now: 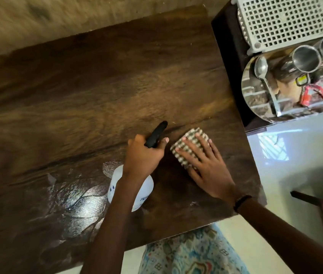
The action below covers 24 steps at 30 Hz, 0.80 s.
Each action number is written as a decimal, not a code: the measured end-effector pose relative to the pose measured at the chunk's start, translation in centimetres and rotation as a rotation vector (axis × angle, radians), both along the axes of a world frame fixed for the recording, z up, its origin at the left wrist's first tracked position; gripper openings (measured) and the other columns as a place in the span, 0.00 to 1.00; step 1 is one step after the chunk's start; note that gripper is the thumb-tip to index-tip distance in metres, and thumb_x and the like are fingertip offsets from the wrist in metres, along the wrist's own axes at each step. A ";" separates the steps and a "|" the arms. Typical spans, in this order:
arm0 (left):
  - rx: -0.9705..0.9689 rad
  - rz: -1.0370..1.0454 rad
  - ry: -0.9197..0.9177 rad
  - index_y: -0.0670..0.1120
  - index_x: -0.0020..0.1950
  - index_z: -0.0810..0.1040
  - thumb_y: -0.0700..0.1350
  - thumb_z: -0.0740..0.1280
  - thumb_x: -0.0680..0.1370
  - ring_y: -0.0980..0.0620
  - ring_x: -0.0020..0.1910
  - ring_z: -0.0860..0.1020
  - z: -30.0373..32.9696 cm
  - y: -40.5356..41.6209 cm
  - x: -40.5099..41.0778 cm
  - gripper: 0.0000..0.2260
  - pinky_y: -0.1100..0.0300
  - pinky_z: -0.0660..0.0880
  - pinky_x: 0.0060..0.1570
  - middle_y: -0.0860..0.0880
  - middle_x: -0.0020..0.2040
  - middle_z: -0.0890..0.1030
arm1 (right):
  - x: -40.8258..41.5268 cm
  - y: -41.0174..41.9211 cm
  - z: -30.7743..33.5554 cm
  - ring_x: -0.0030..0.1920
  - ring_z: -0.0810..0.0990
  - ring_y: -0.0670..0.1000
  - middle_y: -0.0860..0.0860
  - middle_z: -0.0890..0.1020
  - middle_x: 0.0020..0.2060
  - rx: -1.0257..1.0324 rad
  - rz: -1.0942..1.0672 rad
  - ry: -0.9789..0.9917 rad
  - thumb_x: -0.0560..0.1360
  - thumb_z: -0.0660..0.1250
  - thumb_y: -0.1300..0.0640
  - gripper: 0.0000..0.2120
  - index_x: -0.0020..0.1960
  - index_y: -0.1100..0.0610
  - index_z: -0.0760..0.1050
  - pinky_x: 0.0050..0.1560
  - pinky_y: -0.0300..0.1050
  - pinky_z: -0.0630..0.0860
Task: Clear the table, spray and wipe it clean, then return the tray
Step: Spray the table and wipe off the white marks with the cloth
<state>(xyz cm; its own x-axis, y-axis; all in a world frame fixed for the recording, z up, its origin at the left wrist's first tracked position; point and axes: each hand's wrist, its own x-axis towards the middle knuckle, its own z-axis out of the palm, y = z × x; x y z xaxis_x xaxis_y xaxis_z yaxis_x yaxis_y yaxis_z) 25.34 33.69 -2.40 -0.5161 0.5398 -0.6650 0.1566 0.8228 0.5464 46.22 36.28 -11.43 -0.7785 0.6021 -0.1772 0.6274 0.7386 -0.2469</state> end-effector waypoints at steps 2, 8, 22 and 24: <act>0.023 0.004 0.014 0.40 0.51 0.77 0.57 0.72 0.71 0.45 0.48 0.78 0.1 -0.4 0.8 0.21 0.57 0.69 0.43 0.46 0.47 0.76 | 2.9 0.4 0.2 0.78 0.50 0.56 0.49 0.56 0.77 -0.005 0.089 -0.021 0.79 0.52 0.46 0.26 0.77 0.42 0.53 0.76 0.58 0.50; 0.011 -0.020 0.039 0.42 0.50 0.78 0.57 0.71 0.70 0.45 0.48 0.78 0.3 -2.2 3.0 0.20 0.56 0.71 0.46 0.45 0.52 0.76 | 3.9 5.0 0.4 0.77 0.52 0.57 0.52 0.60 0.76 0.074 -0.479 0.099 0.79 0.52 0.48 0.25 0.76 0.48 0.59 0.75 0.59 0.54; 0.035 -0.048 0.015 0.40 0.43 0.82 0.52 0.70 0.73 0.54 0.33 0.74 1.5 -5.4 9.6 0.14 0.78 0.65 0.28 0.40 0.40 0.83 | 14.5 -8.9 0.8 0.78 0.50 0.57 0.52 0.60 0.76 -0.057 -0.407 0.007 0.79 0.52 0.46 0.26 0.76 0.46 0.57 0.76 0.57 0.49; 0.043 -0.035 0.016 0.40 0.44 0.82 0.51 0.71 0.73 0.54 0.33 0.75 1.5 -5.7 9.8 0.13 0.79 0.66 0.27 0.40 0.40 0.83 | 14.0 -9.6 1.1 0.78 0.48 0.56 0.51 0.58 0.77 -0.076 -0.524 0.024 0.79 0.52 0.46 0.26 0.76 0.46 0.57 0.77 0.53 0.45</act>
